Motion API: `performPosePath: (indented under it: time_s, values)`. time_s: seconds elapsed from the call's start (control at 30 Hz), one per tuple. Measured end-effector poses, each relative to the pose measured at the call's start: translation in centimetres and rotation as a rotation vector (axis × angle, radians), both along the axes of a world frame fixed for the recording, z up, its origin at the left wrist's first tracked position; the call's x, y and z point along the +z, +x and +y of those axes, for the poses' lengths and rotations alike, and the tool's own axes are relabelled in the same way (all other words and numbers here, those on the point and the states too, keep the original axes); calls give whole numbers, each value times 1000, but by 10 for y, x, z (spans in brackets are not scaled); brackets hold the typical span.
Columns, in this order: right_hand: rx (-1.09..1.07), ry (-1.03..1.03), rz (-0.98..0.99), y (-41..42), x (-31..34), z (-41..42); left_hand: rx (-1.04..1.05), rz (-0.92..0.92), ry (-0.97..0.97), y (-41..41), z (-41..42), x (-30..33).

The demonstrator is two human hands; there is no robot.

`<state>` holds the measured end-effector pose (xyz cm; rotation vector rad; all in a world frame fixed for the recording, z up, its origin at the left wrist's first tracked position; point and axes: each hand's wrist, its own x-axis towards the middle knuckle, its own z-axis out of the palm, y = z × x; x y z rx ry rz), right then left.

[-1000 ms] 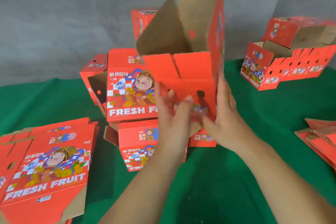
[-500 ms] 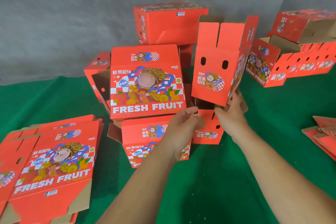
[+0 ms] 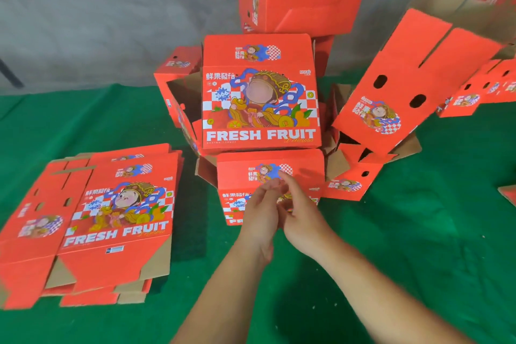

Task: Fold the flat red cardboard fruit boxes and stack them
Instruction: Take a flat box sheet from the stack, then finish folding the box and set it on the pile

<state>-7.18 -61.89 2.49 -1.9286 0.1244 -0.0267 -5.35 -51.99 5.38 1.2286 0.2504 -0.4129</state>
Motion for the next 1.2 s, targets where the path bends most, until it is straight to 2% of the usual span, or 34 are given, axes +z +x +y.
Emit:
performPosePath:
  time_s: [0.23,0.43,0.57,0.63,0.7,0.8,0.83,0.9,1.03,1.2]
  values:
    - [182,-48,86,13,-17,97,171,49,9,5,95,-26]
    - [256,77,237,33,-35,200,269,94,37,17,199,-40]
    - [113,114,440,48,-50,258,287,139,140,25,269,-57]
    - [33,66,560,50,-63,273,242,107,267,27,298,-67]
    - [-23,114,612,47,-75,286,121,22,525,27,323,-81]
    - [-162,220,569,41,-83,300,-335,-287,1293,26,352,-108]
    - [-225,255,544,40,-84,302,-451,-402,1410,25,358,-113]
    - [-307,293,504,41,-81,303,-554,-540,1448,27,368,-115]
    - [-345,237,329,45,-64,283,-658,-621,1521,38,379,-115]
    - [-259,74,64,52,-36,257,-433,-465,1525,35,360,-101]
